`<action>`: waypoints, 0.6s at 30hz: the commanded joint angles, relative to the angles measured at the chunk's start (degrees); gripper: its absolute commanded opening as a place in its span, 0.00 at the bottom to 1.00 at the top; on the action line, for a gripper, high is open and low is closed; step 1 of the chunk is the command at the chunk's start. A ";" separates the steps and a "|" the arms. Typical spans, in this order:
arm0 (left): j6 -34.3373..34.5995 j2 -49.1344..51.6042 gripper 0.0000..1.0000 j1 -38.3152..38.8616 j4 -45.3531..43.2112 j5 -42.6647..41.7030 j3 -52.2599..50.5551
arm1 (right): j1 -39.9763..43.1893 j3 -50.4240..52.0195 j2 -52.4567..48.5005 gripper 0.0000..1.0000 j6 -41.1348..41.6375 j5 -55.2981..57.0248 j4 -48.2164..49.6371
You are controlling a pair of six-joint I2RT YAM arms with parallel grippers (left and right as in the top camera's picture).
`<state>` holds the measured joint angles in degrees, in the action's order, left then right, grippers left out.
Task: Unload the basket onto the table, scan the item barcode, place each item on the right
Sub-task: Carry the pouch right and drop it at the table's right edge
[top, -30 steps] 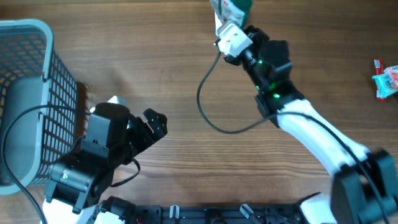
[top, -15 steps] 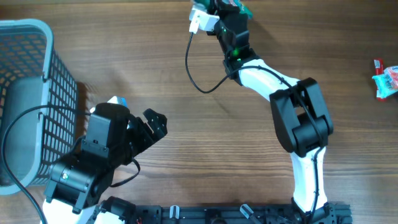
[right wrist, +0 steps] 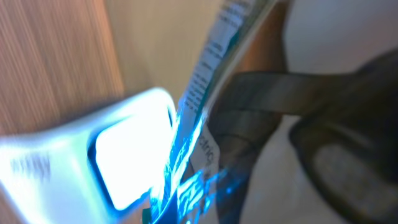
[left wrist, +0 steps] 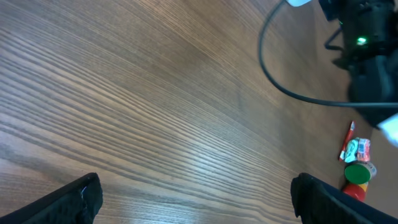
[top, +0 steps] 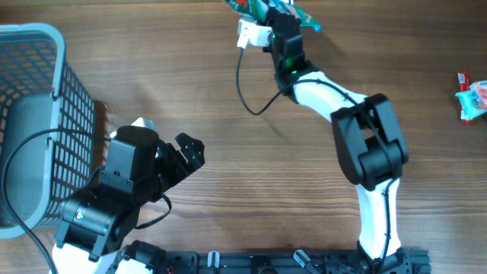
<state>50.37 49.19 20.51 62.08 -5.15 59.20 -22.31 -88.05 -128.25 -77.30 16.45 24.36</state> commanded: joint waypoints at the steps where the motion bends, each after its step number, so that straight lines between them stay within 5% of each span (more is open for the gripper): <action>1: -0.87 -0.04 1.00 -0.17 -0.09 0.98 -0.02 | 7.26 -1.20 11.06 0.04 7.39 4.98 -4.44; 9: -0.87 -0.04 1.00 -0.17 -0.07 0.98 -0.02 | 27.36 -1.14 16.90 0.04 32.68 7.21 -14.91; 18: -0.87 -0.04 1.00 -0.17 -0.07 0.98 -0.02 | 37.77 -1.14 16.04 0.04 86.36 35.21 -32.50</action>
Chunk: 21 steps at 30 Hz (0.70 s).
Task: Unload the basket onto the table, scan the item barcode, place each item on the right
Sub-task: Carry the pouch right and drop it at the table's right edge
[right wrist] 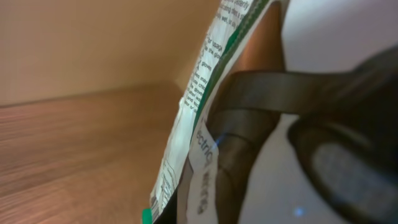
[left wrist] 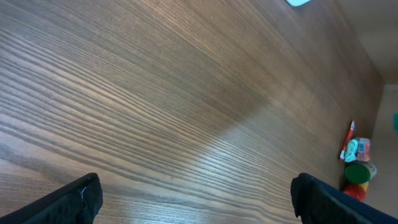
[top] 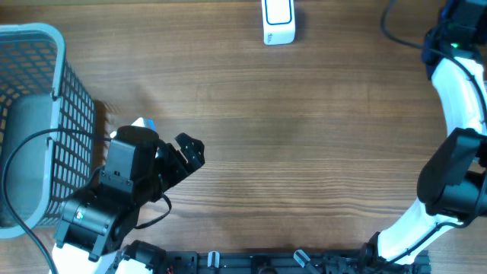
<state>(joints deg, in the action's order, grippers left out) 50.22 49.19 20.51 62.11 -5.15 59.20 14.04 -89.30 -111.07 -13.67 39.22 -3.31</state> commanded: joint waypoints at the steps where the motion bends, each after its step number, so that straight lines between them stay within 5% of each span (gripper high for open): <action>1: -0.72 -0.04 1.00 -0.17 -0.09 0.98 0.00 | 2.19 0.11 -1.90 0.05 29.31 15.15 -8.74; 7: -0.72 -0.04 1.00 -0.17 -0.09 0.98 0.00 | 5.92 0.15 -3.82 0.05 44.39 17.40 -22.40; 13: -0.72 -0.04 1.00 -0.17 -0.11 0.98 0.00 | 11.87 0.15 -3.82 0.05 44.44 7.04 -26.14; 15: -0.72 -0.04 1.00 -0.17 -0.09 0.98 -0.02 | 14.53 0.15 -3.85 0.05 37.11 -2.99 -25.18; 19: -0.74 -0.04 1.00 -0.17 -0.09 0.98 -0.02 | 19.06 0.15 -3.85 0.05 3.32 -32.74 -23.19; 21: -0.72 -0.04 1.00 -0.17 -0.09 0.98 -0.02 | 20.20 0.15 -3.85 0.06 -3.45 -36.35 -26.49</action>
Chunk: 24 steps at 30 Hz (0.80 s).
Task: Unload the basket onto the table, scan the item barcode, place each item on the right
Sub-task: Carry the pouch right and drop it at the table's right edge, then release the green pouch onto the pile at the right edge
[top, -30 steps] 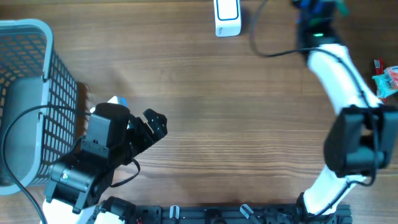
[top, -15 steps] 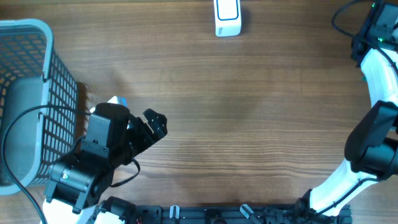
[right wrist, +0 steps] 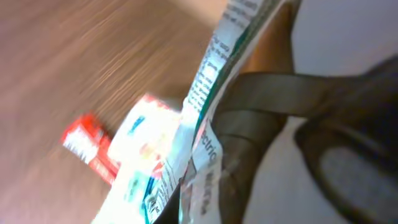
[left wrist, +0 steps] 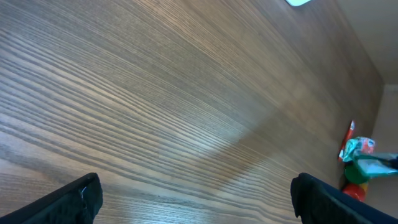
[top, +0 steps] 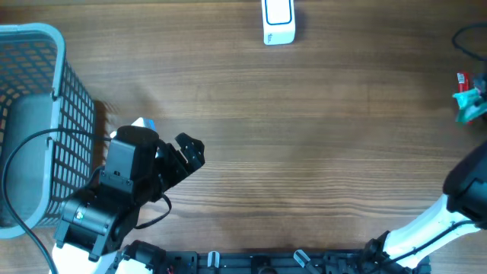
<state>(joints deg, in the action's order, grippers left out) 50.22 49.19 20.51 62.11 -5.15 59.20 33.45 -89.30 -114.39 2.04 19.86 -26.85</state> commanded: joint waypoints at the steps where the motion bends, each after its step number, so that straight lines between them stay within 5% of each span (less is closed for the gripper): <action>1: -0.72 -0.04 1.00 -0.17 -0.09 0.98 -0.02 | 1.01 0.15 -0.55 0.04 -22.05 -17.03 -5.35; 4: -0.72 -0.04 1.00 -0.17 -0.09 0.98 -0.02 | 1.03 0.15 -0.52 0.05 -24.72 -16.09 -7.48; 11: -0.72 -0.04 1.00 -0.17 -0.09 0.98 -0.02 | 1.03 -0.17 -0.22 0.04 -14.64 1.57 -7.52; 19: -0.72 -0.04 1.00 -0.17 -0.09 0.98 -0.02 | 1.03 -4.33 2.36 0.04 -18.32 17.79 -4.50; 24: -0.72 -0.04 1.00 -0.17 -0.09 0.98 -0.02 | 0.85 -5.92 2.58 0.06 -23.06 4.55 -5.88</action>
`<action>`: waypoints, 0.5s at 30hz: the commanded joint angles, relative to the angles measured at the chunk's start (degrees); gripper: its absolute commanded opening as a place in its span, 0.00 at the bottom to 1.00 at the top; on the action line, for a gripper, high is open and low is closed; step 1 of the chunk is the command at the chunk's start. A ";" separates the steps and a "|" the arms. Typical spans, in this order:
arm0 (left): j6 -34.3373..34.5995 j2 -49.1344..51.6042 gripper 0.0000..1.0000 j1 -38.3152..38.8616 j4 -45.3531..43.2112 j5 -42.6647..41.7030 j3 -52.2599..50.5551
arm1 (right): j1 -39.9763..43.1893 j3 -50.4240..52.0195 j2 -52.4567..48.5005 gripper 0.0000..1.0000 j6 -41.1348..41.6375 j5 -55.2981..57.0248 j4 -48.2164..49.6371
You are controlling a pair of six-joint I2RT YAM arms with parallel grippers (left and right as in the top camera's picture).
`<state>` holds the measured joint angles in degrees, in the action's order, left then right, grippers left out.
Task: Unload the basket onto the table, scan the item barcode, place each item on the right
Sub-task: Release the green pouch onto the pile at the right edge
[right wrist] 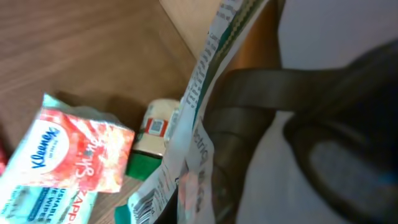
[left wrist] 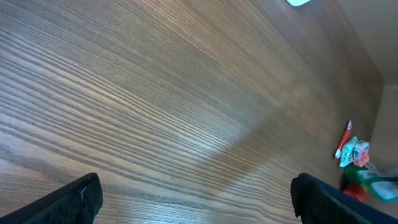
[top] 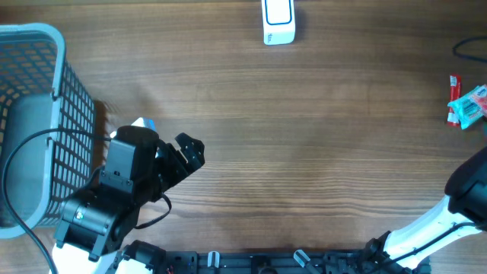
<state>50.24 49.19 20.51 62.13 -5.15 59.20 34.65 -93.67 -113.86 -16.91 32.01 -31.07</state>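
Observation:
My right gripper point(right wrist: 214, 177) is shut on a thin green and white packet point(right wrist: 208, 74), whose barcode point(right wrist: 144, 210) shows at its lower end. It hangs over the pile of goods at the table's far right, and the packet also shows in the left wrist view as a green packet point(left wrist: 380, 188). In the overhead view only the right arm point(top: 470, 186) appears, at the right edge. The white scanner point(top: 278, 21) lies at the far edge, top centre. My left gripper point(top: 188, 154) is open and empty near the front left, its fingers point(left wrist: 79, 196) spread over bare wood.
A Kleenex tissue pack point(right wrist: 68, 163) and a small bottle with a green lid point(right wrist: 155, 138) lie under the packet. A red stick point(top: 454, 82) lies by the tissue pack point(top: 470, 104). A grey mesh basket point(top: 30, 114) stands at the left edge.
My right gripper, still holding the packet, has shifted over the pile; the small green-lidded bottle is now in its view. The overhead view now shows the tissue pack uncovered. The left arm is unchanged.
My right gripper first held the packet against the scanner, which glowed blue. Then it was at the top right corner, away from the scanner. After that it held the packet over the tissue pack at the right edge, and now by the bottle there. The left arm stayed still.

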 commanded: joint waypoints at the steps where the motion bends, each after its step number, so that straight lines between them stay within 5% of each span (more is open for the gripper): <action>1: -0.74 -0.04 1.00 -0.17 -0.13 0.98 -0.02 | -0.33 -1.53 1.86 0.06 -4.11 -11.69 -2.82; 15: -0.74 -0.04 1.00 -0.17 -0.11 0.98 0.00 | 1.62 -1.46 -1.11 0.05 3.43 -9.62 -9.01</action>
<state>50.22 49.19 20.51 62.13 -5.15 59.20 35.40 -94.24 -113.54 -14.92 21.04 -39.35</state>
